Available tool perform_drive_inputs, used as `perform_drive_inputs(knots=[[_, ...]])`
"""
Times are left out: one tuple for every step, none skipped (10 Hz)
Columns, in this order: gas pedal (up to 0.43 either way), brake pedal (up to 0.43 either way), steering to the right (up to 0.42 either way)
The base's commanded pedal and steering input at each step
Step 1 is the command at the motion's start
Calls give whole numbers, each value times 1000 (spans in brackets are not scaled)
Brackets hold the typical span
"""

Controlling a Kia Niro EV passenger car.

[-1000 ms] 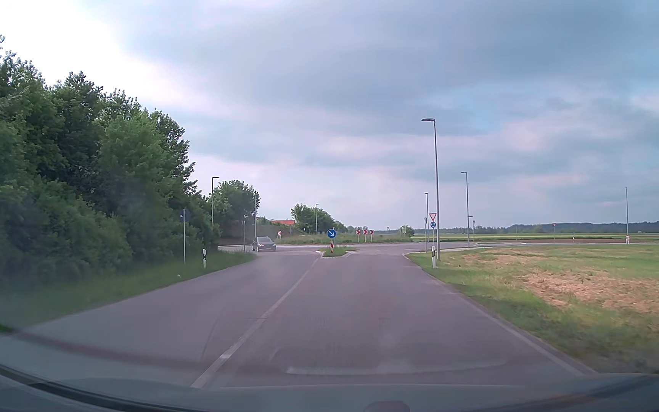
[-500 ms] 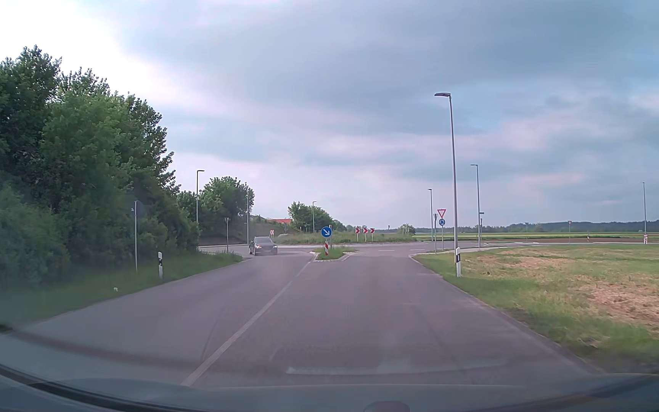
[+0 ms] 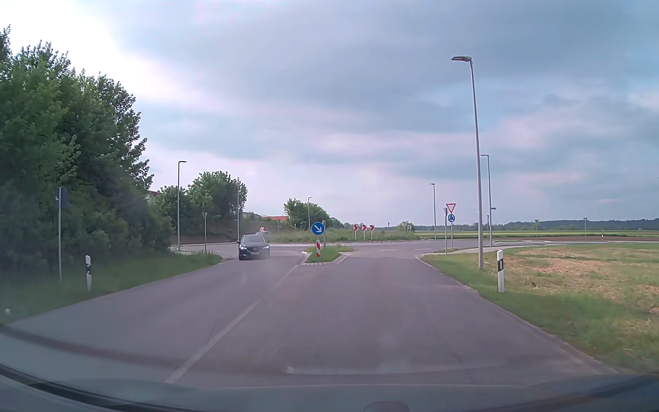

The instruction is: Follow the waypoints while adhering to traffic rules and regulations

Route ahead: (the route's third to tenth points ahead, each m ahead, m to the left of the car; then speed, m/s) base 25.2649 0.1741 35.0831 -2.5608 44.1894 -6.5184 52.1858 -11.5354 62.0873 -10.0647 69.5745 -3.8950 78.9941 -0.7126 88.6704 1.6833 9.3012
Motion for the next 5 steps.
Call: perform_drive_inputs(knots=[[0, 0, 8], [0, 0, 8], [0, 0, 9], [0, 0, 12], [0, 0, 15]])
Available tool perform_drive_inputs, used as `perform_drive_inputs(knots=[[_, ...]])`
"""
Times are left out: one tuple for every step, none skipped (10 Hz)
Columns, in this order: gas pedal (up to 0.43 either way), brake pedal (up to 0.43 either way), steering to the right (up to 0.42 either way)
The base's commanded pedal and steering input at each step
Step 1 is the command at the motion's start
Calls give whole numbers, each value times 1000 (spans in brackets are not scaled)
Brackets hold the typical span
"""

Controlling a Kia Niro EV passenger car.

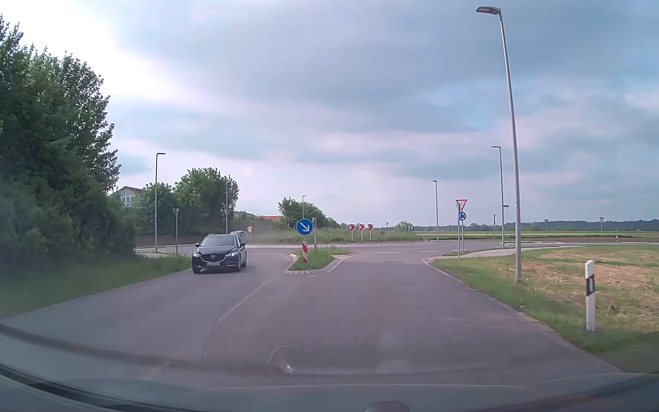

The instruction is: Follow the waypoints while adhering to traffic rules and regulations

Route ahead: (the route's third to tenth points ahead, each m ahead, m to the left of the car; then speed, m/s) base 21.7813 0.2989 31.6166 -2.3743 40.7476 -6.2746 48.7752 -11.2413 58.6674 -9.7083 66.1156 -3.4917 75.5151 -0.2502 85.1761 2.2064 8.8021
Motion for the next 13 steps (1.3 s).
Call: perform_drive_inputs(knots=[[0, 0, 15], [0, 0, 15], [0, 0, 15], [0, 0, 15], [0, 0, 14], [0, 0, 13], [0, 0, 14], [0, 0, 14], [0, 6, 14], [0, 6, 14], [0, 12, 15], [0, 18, 18], [0, 18, 22]])
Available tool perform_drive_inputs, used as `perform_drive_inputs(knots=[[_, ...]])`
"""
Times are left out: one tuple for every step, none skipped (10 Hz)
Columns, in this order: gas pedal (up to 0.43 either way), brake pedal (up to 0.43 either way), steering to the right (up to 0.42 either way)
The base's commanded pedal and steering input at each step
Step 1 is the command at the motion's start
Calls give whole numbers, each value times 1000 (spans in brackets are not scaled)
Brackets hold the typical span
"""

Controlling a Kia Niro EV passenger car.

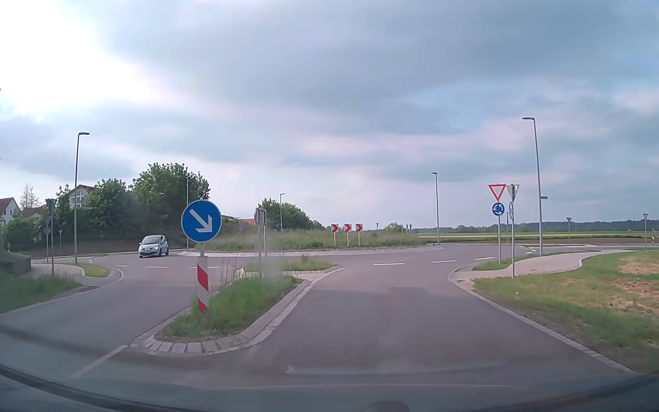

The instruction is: Follow the waypoints while adhering to traffic rules and regulations

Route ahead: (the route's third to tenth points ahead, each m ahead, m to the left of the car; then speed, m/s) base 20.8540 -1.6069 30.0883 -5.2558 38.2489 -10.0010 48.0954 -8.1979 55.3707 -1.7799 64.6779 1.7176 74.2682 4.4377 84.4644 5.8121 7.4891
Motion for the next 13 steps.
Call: perform_drive_inputs(knots=[[0, 18, 28], [0, 18, 35], [0, 24, 41], [0, 12, 43], [0, 0, 43], [0, 0, 43], [0, 0, 43], [0, 0, 44], [0, 0, 44], [47, 0, 43], [150, 0, 44], [169, 0, 47], [177, 0, 53]])
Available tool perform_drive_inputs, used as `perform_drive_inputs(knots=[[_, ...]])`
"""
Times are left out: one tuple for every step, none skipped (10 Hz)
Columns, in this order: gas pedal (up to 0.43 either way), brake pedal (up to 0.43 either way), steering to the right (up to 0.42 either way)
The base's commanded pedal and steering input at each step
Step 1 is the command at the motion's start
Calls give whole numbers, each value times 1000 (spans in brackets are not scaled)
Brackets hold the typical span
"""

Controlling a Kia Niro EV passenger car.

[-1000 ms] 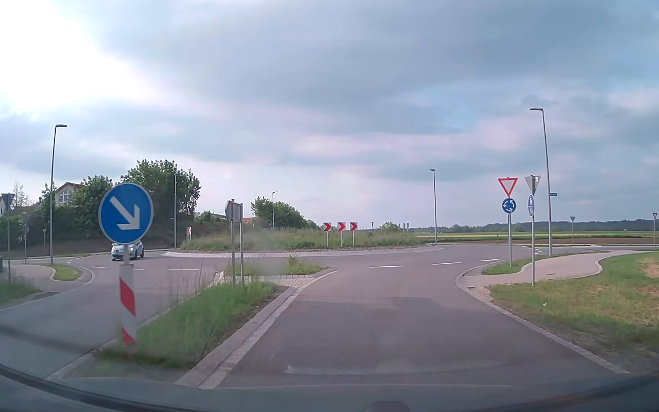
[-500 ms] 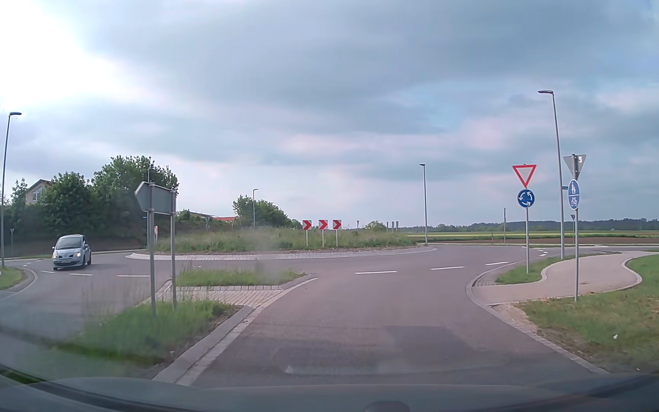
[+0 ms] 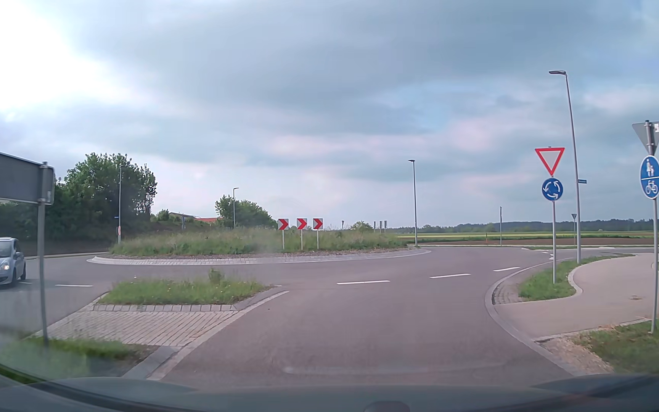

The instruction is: Follow the waypoints while adhering to traffic rules and regulations

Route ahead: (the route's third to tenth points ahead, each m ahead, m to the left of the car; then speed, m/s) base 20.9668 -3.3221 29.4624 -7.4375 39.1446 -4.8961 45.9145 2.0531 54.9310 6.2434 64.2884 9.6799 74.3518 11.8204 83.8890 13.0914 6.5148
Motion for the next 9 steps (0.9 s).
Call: perform_drive_inputs(knots=[[177, 0, 58], [177, 0, 66], [197, 0, 70], [228, 0, 77], [240, 0, 89], [240, 0, 99], [240, 0, 112], [240, 0, 121], [240, 0, 125]])
